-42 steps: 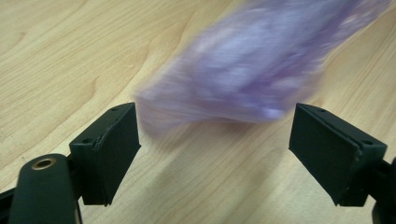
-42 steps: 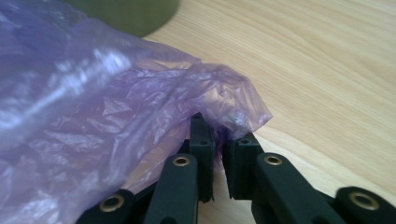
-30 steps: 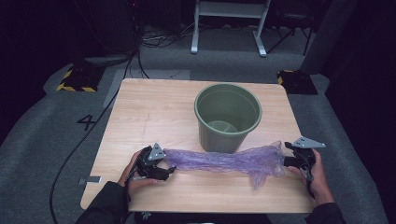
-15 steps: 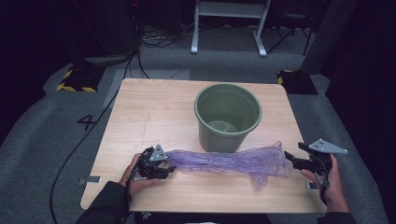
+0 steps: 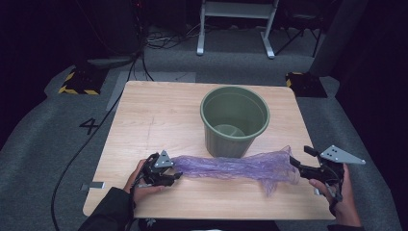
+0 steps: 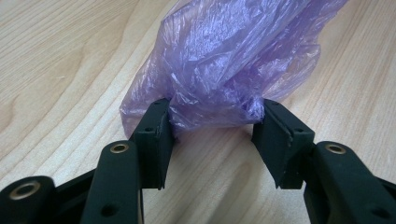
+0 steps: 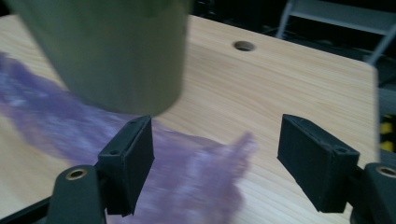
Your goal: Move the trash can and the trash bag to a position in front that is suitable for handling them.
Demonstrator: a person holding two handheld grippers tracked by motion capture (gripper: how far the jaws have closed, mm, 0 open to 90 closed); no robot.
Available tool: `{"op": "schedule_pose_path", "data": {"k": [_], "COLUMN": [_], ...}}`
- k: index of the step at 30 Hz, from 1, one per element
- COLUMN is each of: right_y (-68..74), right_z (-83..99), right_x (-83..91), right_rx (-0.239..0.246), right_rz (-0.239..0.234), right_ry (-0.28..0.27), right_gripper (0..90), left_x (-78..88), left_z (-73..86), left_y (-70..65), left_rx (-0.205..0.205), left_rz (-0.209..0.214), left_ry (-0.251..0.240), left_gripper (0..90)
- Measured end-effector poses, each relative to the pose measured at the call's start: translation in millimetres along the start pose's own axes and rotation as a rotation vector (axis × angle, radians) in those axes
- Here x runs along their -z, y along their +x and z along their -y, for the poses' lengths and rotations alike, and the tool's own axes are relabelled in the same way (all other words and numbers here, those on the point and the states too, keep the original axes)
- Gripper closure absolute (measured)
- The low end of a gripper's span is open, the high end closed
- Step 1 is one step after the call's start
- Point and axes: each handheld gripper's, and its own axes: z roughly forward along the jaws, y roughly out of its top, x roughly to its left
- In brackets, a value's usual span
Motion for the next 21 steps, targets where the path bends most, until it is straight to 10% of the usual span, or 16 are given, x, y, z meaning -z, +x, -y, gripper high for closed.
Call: {"op": "schedule_pose_path", "data": {"k": [12,21], "right_y": [61.2,68.8], "right_z": [8.7,37.9], "right_x": [-32.4,-70.9], "right_rx": [0.053,0.108], "right_rz": [-0.159,-0.123], "right_ry": [0.083,0.218], "right_gripper": [26.8,36.3], "left_x": [-1.4,-5.3], "left_z": [-0.6,-3.0], "left_y": [-5.7,-9.3], "left_rx": [-0.01,-0.018], "left_rz": [0.01,0.03], "left_ry": [-0.005,-0.013], "left_gripper": [47.3,44.6]}}
